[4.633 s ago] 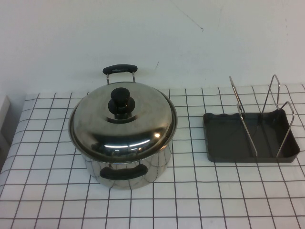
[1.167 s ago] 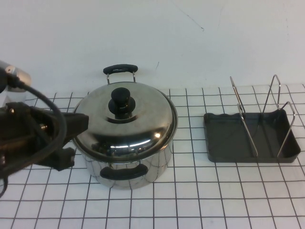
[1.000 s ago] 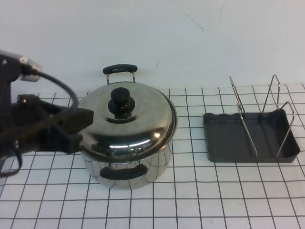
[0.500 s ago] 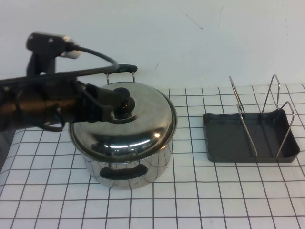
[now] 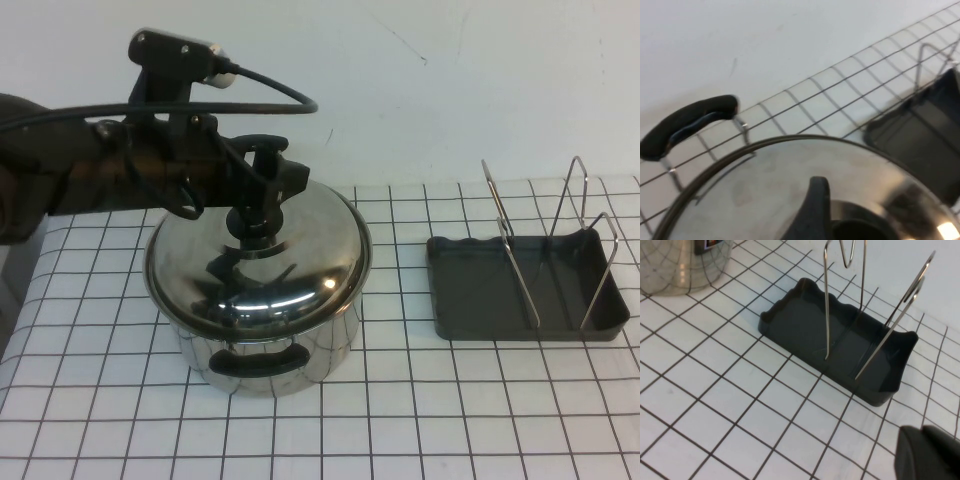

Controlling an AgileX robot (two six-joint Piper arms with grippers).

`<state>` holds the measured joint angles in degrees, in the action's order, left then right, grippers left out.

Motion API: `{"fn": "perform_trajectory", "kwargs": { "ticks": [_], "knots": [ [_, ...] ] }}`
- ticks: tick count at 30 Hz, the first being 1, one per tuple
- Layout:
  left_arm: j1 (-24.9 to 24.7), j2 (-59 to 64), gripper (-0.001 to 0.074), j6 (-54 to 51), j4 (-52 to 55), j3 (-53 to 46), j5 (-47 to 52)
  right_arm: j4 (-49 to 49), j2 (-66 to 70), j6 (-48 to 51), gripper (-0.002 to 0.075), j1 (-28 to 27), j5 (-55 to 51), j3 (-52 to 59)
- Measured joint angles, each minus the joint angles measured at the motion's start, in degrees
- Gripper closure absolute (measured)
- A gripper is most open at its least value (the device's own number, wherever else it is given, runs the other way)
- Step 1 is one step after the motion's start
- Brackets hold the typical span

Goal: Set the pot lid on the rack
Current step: Open the pot

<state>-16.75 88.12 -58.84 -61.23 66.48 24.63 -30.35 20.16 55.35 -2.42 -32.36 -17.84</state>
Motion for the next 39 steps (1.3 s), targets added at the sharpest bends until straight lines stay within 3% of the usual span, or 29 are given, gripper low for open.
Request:
{"fn": "perform_trajectory", "kwargs": {
  "ticks": [15, 18, 23, 39],
  "knots": [
    [0.0, 5.18, 0.0148, 0.2, 2.32, 0.4, 1.25, -0.17, -0.02, 0.13, 0.0729, 0.0, 0.0, 0.0],
    [0.0, 5.29, 0.022, 0.42, 2.78, 0.4, 1.15, -0.17, -0.02, 0.13, 0.0729, 0.0, 0.0, 0.0],
    [0.0, 5.29, 0.041, 0.67, 4.72, 0.4, 1.29, -0.26, -0.02, 0.13, 0.0729, 0.0, 0.0, 0.0],
    [0.0, 1.29, 0.0409, 0.88, 5.36, 0.4, 3.35, -0.26, -0.23, 0.13, 0.0729, 0.0, 0.0, 0.0]
  ]
}}
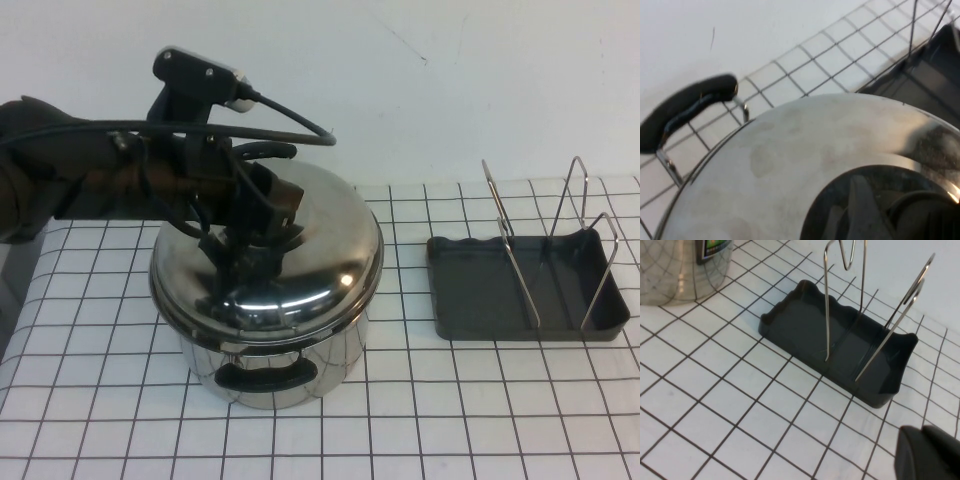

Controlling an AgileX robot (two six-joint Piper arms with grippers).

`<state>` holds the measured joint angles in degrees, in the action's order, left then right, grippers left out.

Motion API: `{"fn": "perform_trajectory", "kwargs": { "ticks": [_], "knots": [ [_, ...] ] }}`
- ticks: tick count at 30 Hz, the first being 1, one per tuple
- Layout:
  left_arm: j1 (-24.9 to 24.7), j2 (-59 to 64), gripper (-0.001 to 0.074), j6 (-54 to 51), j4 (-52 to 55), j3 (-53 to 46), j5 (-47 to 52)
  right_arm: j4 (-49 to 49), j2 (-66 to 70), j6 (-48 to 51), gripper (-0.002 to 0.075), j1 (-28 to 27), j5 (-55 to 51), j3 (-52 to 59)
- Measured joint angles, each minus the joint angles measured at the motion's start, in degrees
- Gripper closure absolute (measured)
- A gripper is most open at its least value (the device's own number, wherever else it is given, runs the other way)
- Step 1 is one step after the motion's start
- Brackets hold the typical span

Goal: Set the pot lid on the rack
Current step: Open the pot, then hand over the pot lid

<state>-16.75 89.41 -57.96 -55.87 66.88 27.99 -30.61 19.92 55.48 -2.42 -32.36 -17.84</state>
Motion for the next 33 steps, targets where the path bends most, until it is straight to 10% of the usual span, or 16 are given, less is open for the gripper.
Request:
{"fn": "perform_trajectory", "kwargs": {
  "ticks": [11, 24, 33],
  "knots": [
    [-0.08, -9.54, 0.0409, -0.1, -3.14, 0.0, 1.35, -5.56, 0.0, 0.0, 0.0729, 1.71, 0.44, 0.0],
    [-0.12, -14.39, 0.0409, -9.18, -38.37, 0.0, 16.22, -62.92, -0.03, 16.92, 0.0722, 2.22, -12.76, -1.0],
    [-1.99, -14.39, 0.0409, -6.41, -38.99, 0.0, 22.72, -65.42, -0.12, 5.17, 0.0255, 2.22, -13.95, -5.88]
  ]
}}
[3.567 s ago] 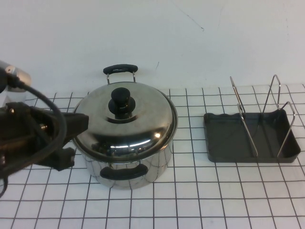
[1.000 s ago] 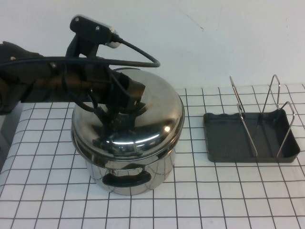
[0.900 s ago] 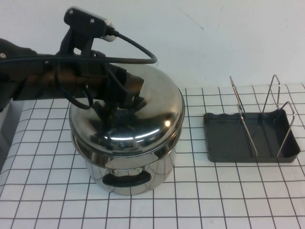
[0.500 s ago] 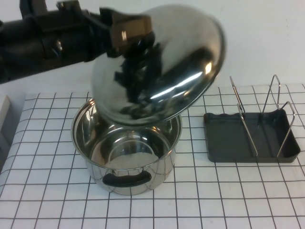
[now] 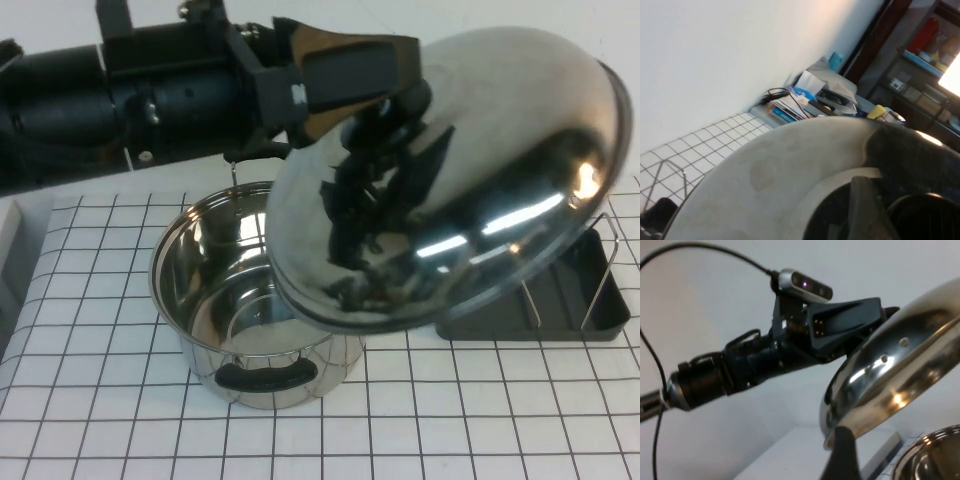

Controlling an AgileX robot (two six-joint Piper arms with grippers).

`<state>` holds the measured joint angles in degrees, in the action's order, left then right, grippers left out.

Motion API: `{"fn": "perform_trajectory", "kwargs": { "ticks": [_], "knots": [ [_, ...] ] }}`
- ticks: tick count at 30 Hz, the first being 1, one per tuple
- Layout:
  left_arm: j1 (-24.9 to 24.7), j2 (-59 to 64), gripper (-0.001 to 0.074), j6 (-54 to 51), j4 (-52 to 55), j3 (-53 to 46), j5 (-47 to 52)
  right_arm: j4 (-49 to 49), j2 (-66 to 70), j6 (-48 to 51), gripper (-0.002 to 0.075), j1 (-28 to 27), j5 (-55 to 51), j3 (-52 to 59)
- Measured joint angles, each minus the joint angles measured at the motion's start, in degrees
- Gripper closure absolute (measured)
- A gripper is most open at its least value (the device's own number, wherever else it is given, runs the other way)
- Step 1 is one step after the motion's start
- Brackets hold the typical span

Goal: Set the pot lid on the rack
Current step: Hand over the pot lid

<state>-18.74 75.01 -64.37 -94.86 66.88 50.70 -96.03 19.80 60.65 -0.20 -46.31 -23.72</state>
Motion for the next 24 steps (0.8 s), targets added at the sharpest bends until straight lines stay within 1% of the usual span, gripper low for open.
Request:
{"fn": "perform_trajectory", "kwargs": {
  "ticks": [1, 2, 4, 9, 13, 15, 18, 21, 24],
  "knots": [
    [-0.91, 0.0, 0.0409, 0.26, 0.0, 0.0, 0.0, -0.08, 0.0, -2.39, 0.0209, 0.0, 0.56, -0.12],
    [-1.99, 0.0, 0.0409, 0.39, 0.0, 0.0, -0.27, -0.18, 0.0, -4.66, 0.018, 0.0, 1.09, -0.21],
    [-4.35, 0.0, 0.0409, 0.28, 0.0, 0.0, -1.32, -0.18, 0.0, -8.71, 0.015, 0.0, 1.75, -0.34],
    [-12.14, 0.0, 0.0409, -2.76, 0.0, 0.0, -8.31, -0.22, 0.0, -16.71, 0.013, 0.0, 2.32, -0.47],
    [-16.86, 0.0, 0.0409, -5.85, -0.34, 0.0, -13.3, -0.31, 0.0, -23.05, 0.0128, 0.0, 5.08, -0.47],
    [-19.04, 0.0, 0.0409, -7.71, -0.45, 0.0, -15.1, -0.44, 0.0, -24.65, 0.0129, 0.0, 6.3, -0.47],
    [-21.65, 0.0, 0.0409, -9.64, -0.45, 0.0, -16.73, -0.48, 0.0, -25.5, 0.014, 0.0, 7.58, -0.47],
    [-23.72, 0.0, 0.0409, -11.81, -0.68, 0.0, -18.53, -0.58, 0.0, -25.17, 0.0181, 0.0, 8.5, -0.47],
    [-25.59, 0.12, 0.0409, -13.6, -1.04, 0.0, -19.83, -0.58, 0.0, -23.33, 0.0276, 0.0, 9.73, -0.47]
  ]
}}
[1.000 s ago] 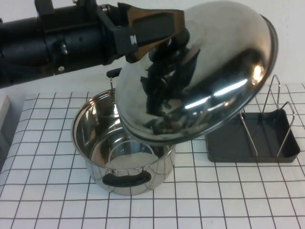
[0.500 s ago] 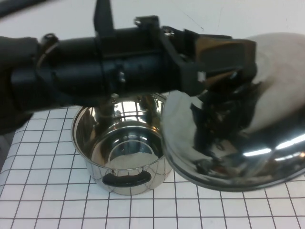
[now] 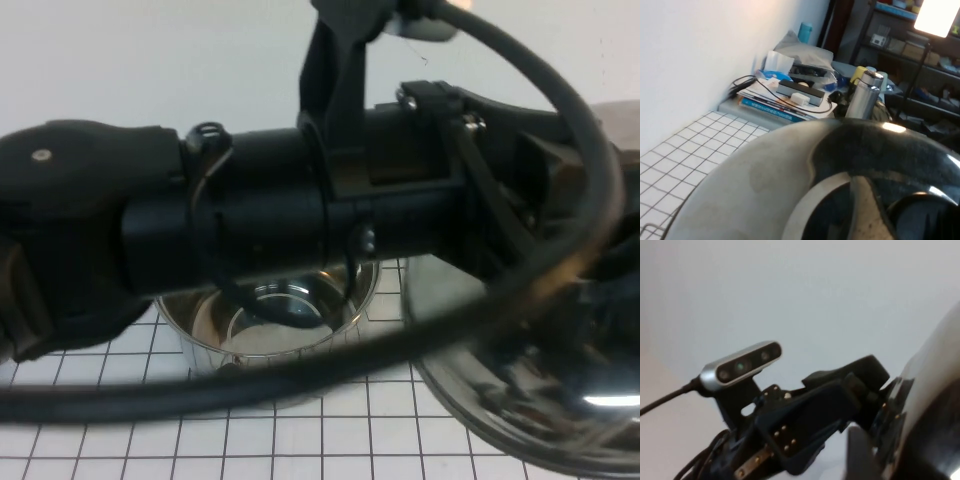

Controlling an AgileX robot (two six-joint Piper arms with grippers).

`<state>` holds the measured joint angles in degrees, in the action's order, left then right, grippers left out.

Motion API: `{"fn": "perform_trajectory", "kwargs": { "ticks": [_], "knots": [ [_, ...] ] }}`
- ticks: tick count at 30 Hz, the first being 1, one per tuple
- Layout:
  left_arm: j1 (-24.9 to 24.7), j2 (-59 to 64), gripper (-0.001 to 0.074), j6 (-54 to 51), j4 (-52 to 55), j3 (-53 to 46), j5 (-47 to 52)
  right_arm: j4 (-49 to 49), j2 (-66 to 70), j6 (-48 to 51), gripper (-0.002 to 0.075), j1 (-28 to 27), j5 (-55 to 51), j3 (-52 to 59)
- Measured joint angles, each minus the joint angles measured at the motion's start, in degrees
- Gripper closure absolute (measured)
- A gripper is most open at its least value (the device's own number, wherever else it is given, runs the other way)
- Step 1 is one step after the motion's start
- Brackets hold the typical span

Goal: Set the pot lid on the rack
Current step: Hand over the pot lid, then place the pot lid on the pot rack

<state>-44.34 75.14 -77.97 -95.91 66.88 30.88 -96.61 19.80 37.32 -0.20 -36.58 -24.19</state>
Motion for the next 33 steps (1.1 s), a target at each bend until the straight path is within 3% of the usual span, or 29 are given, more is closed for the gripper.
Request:
{"fn": "perform_trajectory", "kwargs": {
  "ticks": [6, 10, 15, 21, 25, 30, 33],
  "knots": [
    [-2.56, 1.36, 0.0409, -6.87, -0.26, 0.0, -0.72, -2.08, 0.0, 4.95, 0.0576, 0.22, 0.38, -0.23],
    [-2.65, 2.06, 0.0397, -9.13, -0.63, 0.0, -0.51, -2.18, -0.03, 8.25, 0.0589, 0.35, -0.17, -0.46],
    [-3.14, 2.13, 0.0217, -9.76, -0.72, 0.0, 0.26, -0.77, -0.03, 10.81, 0.0666, 0.35, 0.67, -0.34],
    [-3.18, 1.92, 0.0157, -9.69, -0.72, 0.0, 0.82, -0.43, -0.03, 15.2, 0.0666, 0.35, 2.09, -0.25],
    [-3.18, 0.2, 0.0262, -4.36, 5.65, 0.0, 0.59, -0.43, -0.03, 17.59, 0.0666, 0.35, 4.23, -0.25],
    [-3.18, -3.83, 0.0585, 9.42, 23.57, 0.0, 3.08, -0.43, 1.03, 26.84, 0.0666, 0.35, 6.59, -0.25],
    [-3.18, -6.29, 0.0694, 18.24, 35.8, 0.0, 7.6, -0.43, 4.4, 31.62, 0.0666, 0.35, 5.35, -0.79]
  ]
}}
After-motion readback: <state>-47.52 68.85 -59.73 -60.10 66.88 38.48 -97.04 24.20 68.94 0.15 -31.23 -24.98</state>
